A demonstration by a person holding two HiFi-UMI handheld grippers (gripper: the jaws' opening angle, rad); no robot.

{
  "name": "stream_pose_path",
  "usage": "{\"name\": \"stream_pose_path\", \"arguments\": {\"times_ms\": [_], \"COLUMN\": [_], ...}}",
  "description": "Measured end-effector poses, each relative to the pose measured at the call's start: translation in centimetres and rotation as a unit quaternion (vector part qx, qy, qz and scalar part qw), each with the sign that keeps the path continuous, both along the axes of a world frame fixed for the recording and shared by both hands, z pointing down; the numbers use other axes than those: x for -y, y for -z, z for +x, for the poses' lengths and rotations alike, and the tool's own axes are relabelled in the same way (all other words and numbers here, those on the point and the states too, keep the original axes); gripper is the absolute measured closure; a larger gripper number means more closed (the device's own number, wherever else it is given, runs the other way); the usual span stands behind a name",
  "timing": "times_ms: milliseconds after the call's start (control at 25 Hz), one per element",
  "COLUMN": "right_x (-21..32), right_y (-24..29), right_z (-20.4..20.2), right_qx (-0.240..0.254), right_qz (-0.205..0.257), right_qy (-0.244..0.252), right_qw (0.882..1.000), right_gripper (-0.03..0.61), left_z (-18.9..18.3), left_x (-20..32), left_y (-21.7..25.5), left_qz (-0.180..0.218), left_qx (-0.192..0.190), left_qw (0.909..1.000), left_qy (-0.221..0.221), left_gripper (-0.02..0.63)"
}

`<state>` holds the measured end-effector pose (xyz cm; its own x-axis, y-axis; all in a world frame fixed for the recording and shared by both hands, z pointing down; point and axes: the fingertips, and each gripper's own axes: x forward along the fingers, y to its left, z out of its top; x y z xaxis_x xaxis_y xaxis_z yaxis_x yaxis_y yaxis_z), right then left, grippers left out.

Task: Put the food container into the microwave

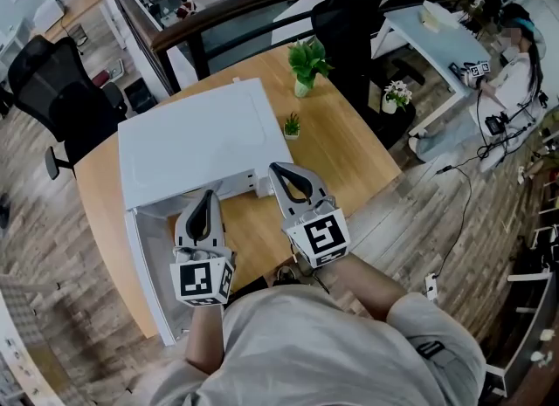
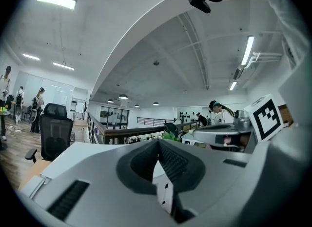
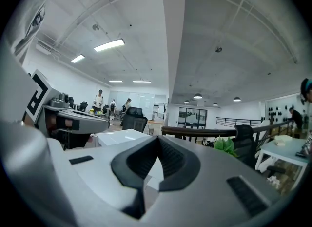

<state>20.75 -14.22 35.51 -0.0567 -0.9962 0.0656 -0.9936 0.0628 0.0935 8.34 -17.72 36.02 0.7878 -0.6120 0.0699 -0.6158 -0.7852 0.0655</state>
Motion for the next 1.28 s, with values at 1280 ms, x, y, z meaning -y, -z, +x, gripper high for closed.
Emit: {"name": "stream_pose_path", "arguments": {"times_ms": [1280], "right_x": [0.3], "right_y": [-0.7], "right_z": [0.4], "right_qx": [-0.011], "right_qz": [-0.014], "right_qy": [-0.002], "right_qw": [1.0], "right_gripper": [0.575], "left_z": [0.1], "left_x": [0.2], "left_y": [-0.8], "left_qz": [-0.007], "left_qx": [0.005], "left_qw": [1.0], "left_qy": [-0.005], "left_gripper": [0.601]}}
